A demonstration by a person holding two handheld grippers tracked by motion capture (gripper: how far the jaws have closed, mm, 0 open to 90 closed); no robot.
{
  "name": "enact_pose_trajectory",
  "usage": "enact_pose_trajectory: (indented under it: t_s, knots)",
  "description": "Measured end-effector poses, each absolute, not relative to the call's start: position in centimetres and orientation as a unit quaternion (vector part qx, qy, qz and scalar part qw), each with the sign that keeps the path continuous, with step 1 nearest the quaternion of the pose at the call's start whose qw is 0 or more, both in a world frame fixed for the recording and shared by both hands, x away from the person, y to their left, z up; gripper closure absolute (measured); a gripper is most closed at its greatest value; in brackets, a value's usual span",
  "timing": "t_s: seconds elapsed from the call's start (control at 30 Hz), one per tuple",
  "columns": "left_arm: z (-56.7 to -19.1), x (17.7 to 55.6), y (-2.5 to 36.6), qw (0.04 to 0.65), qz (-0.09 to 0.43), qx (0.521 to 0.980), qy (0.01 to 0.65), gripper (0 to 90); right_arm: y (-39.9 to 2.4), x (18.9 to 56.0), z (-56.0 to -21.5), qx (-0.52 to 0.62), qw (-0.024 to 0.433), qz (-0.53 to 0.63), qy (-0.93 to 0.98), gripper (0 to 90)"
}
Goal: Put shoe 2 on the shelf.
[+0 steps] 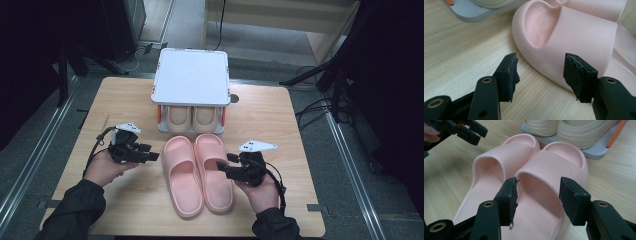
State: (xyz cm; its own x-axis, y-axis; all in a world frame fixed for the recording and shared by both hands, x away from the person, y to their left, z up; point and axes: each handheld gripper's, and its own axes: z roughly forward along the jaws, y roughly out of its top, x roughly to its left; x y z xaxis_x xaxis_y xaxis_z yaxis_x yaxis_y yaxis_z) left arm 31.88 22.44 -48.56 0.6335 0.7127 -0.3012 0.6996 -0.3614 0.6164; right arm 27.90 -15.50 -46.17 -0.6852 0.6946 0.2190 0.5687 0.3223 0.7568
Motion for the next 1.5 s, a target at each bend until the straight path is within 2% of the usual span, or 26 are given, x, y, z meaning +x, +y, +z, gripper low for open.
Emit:
enact_pose_trajectory:
  t_s: [0.37,0.8,1.13,1.5]
  knots:
    - [-48.3,32.7,22.5,0.373,0.007,0.826,0.423,44.0,-13.8,25.9,-47.3,0.384,0.076,0.422,0.818,49.9]
    - [-48.3,32.9,23.0,0.375,0.007,0.824,0.426,44.0,-11.6,25.7,-49.0,0.393,0.073,0.409,0.82,49.6]
    - [-48.4,33.0,23.0,0.374,0.005,0.824,0.426,43.9,-9.4,26.2,-50.5,0.4,0.095,0.401,0.819,42.5]
    - [-48.5,33.0,23.0,0.373,0.006,0.823,0.429,44.0,-6.7,27.3,-51.1,0.425,0.111,0.392,0.808,39.5]
